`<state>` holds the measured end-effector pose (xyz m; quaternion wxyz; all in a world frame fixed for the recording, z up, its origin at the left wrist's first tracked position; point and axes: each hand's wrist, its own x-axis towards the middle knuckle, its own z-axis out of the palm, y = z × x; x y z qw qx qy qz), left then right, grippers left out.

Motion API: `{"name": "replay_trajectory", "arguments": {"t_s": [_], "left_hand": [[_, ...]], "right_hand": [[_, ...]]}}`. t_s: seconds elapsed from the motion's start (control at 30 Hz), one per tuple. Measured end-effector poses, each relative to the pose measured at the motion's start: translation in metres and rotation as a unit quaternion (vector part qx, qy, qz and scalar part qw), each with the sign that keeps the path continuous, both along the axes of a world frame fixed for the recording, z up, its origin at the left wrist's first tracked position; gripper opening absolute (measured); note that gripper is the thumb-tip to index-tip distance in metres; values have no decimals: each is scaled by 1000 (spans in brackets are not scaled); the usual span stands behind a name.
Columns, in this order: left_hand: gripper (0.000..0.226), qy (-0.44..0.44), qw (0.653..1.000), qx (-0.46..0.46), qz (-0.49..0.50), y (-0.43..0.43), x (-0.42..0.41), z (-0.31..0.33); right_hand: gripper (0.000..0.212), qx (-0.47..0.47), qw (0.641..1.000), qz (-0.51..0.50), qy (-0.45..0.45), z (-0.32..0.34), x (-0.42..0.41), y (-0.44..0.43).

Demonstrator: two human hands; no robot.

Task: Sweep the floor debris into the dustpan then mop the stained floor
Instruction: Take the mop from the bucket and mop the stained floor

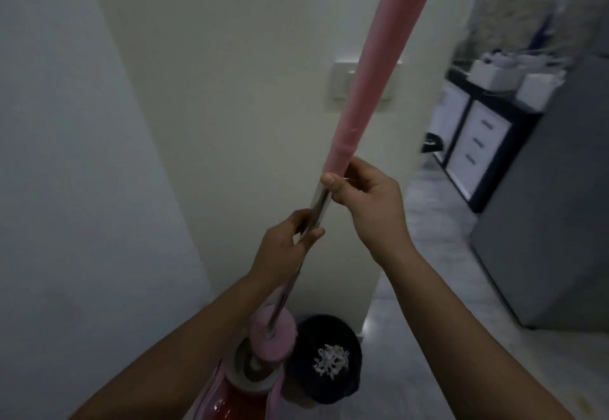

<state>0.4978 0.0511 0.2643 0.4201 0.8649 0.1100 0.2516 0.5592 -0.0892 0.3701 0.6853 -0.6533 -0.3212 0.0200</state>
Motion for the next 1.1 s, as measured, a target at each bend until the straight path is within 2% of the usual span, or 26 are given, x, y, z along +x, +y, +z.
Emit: {"name": "replay_trajectory", "arguments": {"t_s": [0.13, 0.2, 0.33, 0.5, 0.6, 0.67, 0.8, 0.93, 1.03, 1.1], "left_hand": [[28, -10, 992, 31, -125, -74, 26, 31], [29, -6, 980, 47, -192, -115, 38, 44], [35, 16, 942, 83, -326, -222, 63, 53], [36, 24, 881, 125, -455, -374, 80, 21], [40, 54, 838, 180, -512, -457, 86, -16], [42, 81, 806, 207, -548, -507, 86, -44], [37, 136, 737, 251, -613, -593, 92, -109], [22, 187, 674, 289, -654, -670, 101, -191], [18, 216, 648, 313, -660, -721, 106, -266], [18, 226, 631, 310, -674, -751, 105, -311]], "right_hand": [[28, 29, 995, -90, -24, 22, 0, -90], [26, 30, 989, -142, -33, 29, -1, -139], [13, 23, 968, -247, -31, 34, -13, -258], [17, -23, 923, -382, 27, 3, -46, -409], [18, -89, 879, -460, 86, -33, -62, -484], [21, -108, 848, -495, 155, -63, -71, -525], [32, -80, 761, -561, 315, -130, -89, -585], [33, -24, 676, -597, 431, -210, -97, -632], [32, 17, 627, -603, 493, -273, -88, -661], [34, 38, 581, -624, 521, -311, -82, -677]]}}
